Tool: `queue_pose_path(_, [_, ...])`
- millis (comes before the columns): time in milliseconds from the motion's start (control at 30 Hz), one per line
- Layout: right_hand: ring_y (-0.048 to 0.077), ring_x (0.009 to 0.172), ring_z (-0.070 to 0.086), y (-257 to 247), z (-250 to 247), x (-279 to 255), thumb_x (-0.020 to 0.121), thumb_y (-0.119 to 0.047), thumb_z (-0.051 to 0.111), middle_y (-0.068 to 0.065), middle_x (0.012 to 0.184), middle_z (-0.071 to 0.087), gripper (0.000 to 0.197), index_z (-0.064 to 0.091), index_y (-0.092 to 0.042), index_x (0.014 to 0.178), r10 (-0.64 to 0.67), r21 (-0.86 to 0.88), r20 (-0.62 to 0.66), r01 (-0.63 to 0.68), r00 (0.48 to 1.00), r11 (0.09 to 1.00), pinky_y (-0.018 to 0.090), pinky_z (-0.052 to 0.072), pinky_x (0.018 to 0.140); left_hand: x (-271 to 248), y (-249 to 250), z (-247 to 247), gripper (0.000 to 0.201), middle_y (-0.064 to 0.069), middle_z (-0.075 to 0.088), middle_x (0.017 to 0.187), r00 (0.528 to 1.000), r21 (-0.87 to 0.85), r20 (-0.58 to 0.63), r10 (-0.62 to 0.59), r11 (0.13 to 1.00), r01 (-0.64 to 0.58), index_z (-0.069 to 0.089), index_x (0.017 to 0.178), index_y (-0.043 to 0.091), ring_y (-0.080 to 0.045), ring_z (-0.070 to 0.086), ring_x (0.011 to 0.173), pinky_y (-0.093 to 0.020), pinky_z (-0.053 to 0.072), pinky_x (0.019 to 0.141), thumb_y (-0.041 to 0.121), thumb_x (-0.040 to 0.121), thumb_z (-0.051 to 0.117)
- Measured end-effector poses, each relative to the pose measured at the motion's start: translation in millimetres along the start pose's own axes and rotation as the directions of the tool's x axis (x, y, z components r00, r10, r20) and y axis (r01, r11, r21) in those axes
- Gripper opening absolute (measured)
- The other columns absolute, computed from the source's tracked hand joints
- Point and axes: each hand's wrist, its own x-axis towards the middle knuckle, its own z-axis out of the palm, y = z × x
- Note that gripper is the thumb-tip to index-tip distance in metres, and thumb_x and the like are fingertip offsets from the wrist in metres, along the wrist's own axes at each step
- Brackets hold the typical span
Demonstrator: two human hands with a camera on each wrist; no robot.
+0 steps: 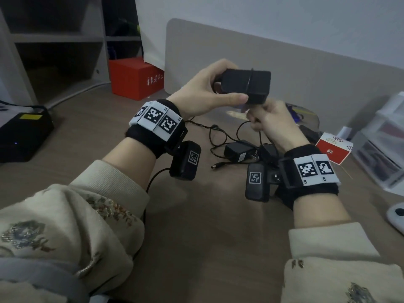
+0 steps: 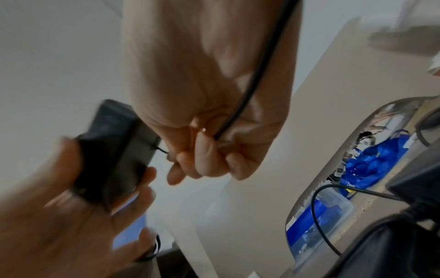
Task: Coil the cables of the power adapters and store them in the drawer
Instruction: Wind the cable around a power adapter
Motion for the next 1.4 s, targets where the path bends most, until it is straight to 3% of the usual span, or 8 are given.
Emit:
queue_pose_path(233, [0.007, 0.062, 0.046, -12.3, 24.6, -1.8, 0.102, -0.023, 0.045, -0.011, 0.067, 0.052, 0.026, 0.068, -0.024, 0.114, -0.029, -0.472, 0.134, 0.090, 0.991, 0.877, 0.024, 0.034, 0.059, 2.3, -14.2, 0.4, 0.047, 0.002, 0.062, 0.093, 0.937, 0.261, -0.345, -0.046, 0.955, 0.143, 0.060, 0.104, 0.009, -0.012, 0.057, 0.082, -0.026, 0.050, 0.072, 0.037, 0.074, 0.084])
queue_pose_path(333, [0.006, 0.061, 0.045, -19.5, 20.4, -3.7, 0.101, -0.026, 0.047, -0.010, 0.067, 0.050, 0.024, 0.070, -0.025, 0.109, -0.052, -0.561, 0.173, 0.142, 0.984, 0.816, 0.029, 0.033, 0.058, 0.4, -17.9, -0.9, 0.054, -0.005, 0.065, 0.095, 0.933, 0.359, -0.351, -0.081, 0.908, 0.214, 0.057, 0.101, 0.007, -0.021, 0.059, 0.086, -0.036, 0.050, 0.072, 0.044, 0.071, 0.082])
queue_pose_path(433, [0.013, 0.068, 0.051, -21.5, 12.2, -4.5, 0.096, -0.028, 0.053, -0.003, 0.073, 0.060, 0.021, 0.073, -0.021, 0.094, -0.119, -0.575, 0.133, 0.175, 0.984, 0.799, 0.032, 0.039, 0.065, 0.0, -18.4, -2.1, 0.050, 0.003, 0.060, 0.088, 0.942, 0.384, -0.299, -0.152, 0.885, 0.265, 0.056, 0.100, 0.012, -0.016, 0.054, 0.078, -0.030, 0.044, 0.067, 0.048, 0.074, 0.078])
queue_pose_path(767, [0.015, 0.062, 0.043, -17.0, -6.9, -4.1, 0.082, -0.045, 0.070, 0.019, 0.069, 0.057, 0.032, 0.065, -0.015, 0.075, -0.227, -0.419, -0.031, 0.194, 0.973, 0.887, 0.033, 0.038, 0.061, 0.5, -8.2, -5.8, 0.047, 0.009, 0.055, 0.079, 0.930, 0.266, 0.004, -0.368, 0.897, 0.354, 0.061, 0.093, 0.017, -0.009, 0.049, 0.076, -0.035, 0.033, 0.079, 0.058, 0.070, 0.062])
queue_pose_path(967, [0.010, 0.060, 0.039, -20.4, -7.9, -4.2, 0.076, -0.050, 0.075, 0.008, 0.065, 0.047, 0.040, 0.059, -0.015, 0.070, -0.212, -0.270, 0.025, 0.210, 0.977, 0.939, 0.027, 0.033, 0.060, -2.9, -1.5, -8.8, 0.031, 0.001, 0.055, 0.084, 0.912, 0.140, 0.197, -0.359, 0.931, 0.336, 0.059, 0.105, 0.005, -0.002, 0.052, 0.067, -0.016, 0.039, 0.062, 0.029, 0.088, 0.066])
queue_pose_path(1133, [0.012, 0.067, 0.052, -20.1, -4.1, -5.7, 0.084, -0.050, 0.068, 0.008, 0.072, 0.059, 0.027, 0.060, -0.027, 0.072, -0.274, -0.092, 0.042, 0.277, 0.961, 0.957, 0.023, 0.041, 0.064, -4.0, 0.8, -8.6, 0.039, 0.008, 0.059, 0.080, 0.917, 0.024, 0.249, -0.311, 0.949, 0.315, 0.062, 0.089, 0.024, -0.012, 0.053, 0.074, -0.032, 0.037, 0.069, 0.049, 0.060, 0.068])
queue_pose_path(1233, [0.007, 0.060, 0.054, -13.1, -4.1, -5.6, 0.071, -0.066, 0.068, -0.008, 0.066, 0.063, 0.038, 0.062, -0.029, 0.071, -0.222, 0.020, 0.005, 0.222, 0.975, 0.975, 0.018, 0.041, 0.058, -3.8, -0.2, -9.7, 0.035, 0.009, 0.060, 0.081, 0.916, -0.002, 0.285, -0.282, 0.956, 0.294, 0.062, 0.091, 0.026, -0.012, 0.056, 0.074, -0.032, 0.040, 0.069, 0.043, 0.061, 0.070])
queue_pose_path(1400, [0.007, 0.050, 0.044, 2.4, -8.9, -2.7, 0.059, -0.060, 0.083, -0.009, 0.057, 0.056, 0.039, 0.065, -0.027, 0.068, -0.158, 0.268, -0.021, 0.158, 0.987, 0.950, 0.017, 0.033, 0.048, -5.6, 2.5, -7.0, 0.013, 0.002, 0.063, 0.082, 0.918, -0.050, 0.348, -0.192, 0.973, 0.223, 0.058, 0.094, 0.011, -0.009, 0.062, 0.072, -0.020, 0.048, 0.066, 0.019, 0.083, 0.062])
